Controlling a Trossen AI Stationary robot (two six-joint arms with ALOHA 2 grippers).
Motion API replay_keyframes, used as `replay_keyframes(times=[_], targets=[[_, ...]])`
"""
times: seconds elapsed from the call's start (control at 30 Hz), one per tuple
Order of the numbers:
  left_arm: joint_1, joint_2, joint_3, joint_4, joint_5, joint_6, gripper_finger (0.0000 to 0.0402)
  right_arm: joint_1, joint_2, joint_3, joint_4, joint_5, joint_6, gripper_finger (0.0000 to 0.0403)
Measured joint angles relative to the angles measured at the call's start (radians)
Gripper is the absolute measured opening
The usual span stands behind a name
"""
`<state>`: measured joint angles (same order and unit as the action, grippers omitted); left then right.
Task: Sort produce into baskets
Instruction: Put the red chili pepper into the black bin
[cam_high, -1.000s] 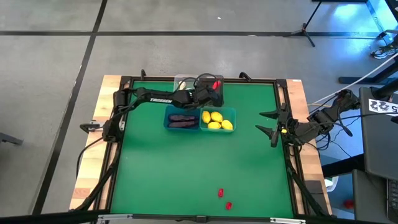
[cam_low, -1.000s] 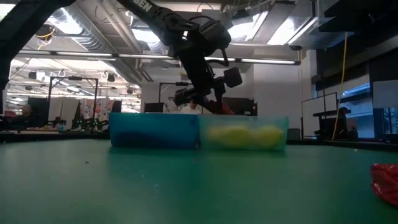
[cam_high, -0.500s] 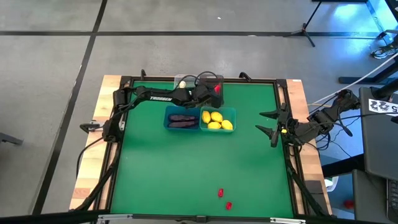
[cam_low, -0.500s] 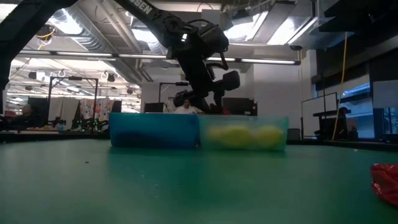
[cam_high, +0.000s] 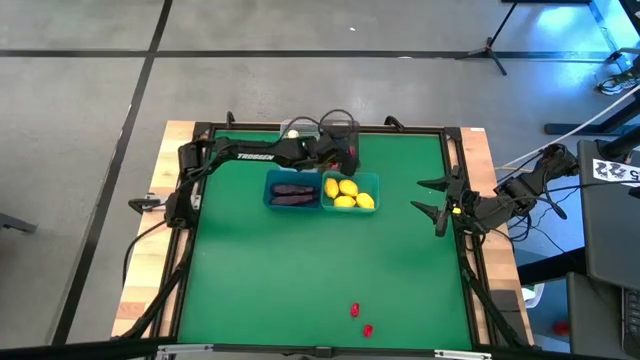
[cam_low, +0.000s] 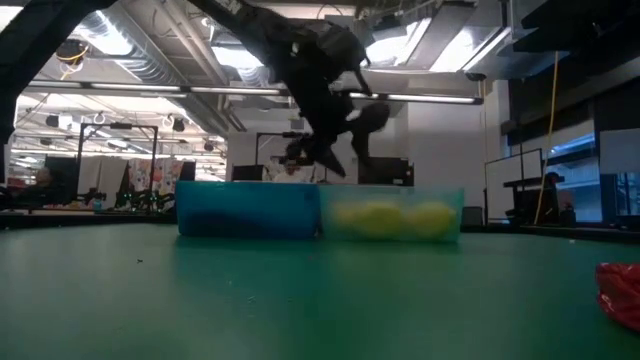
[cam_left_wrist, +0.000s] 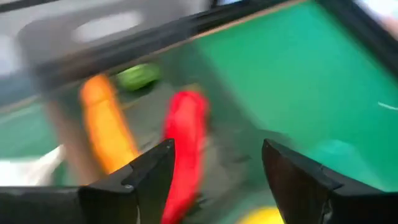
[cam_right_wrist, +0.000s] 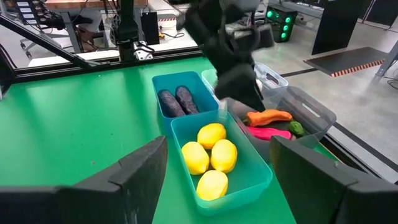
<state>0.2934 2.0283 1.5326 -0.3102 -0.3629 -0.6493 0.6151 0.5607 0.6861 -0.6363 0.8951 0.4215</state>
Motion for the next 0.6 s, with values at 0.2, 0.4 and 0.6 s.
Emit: replay_keyframes(times=[0.2, 0.4, 0.6], targets=[[-0.064, -0.058, 0.004, -0.045, 0.356, 0.178, 0.0231, 0.000, 0.000, 0.000, -0.007, 0.000, 0.000, 0.0280], [-0.263, -0.062, -0.024, -0.059, 0.507, 0.364, 0.0231, 0.000, 0.000, 0.000, -0.011, 0.000, 0.002, 0.0280], [-0.484, -0.043, -0.081, 0.130, 0.448, 0.533, 0.0231, 0.000, 0.000, 0.000, -0.009, -0.008, 0.027, 0.0280]])
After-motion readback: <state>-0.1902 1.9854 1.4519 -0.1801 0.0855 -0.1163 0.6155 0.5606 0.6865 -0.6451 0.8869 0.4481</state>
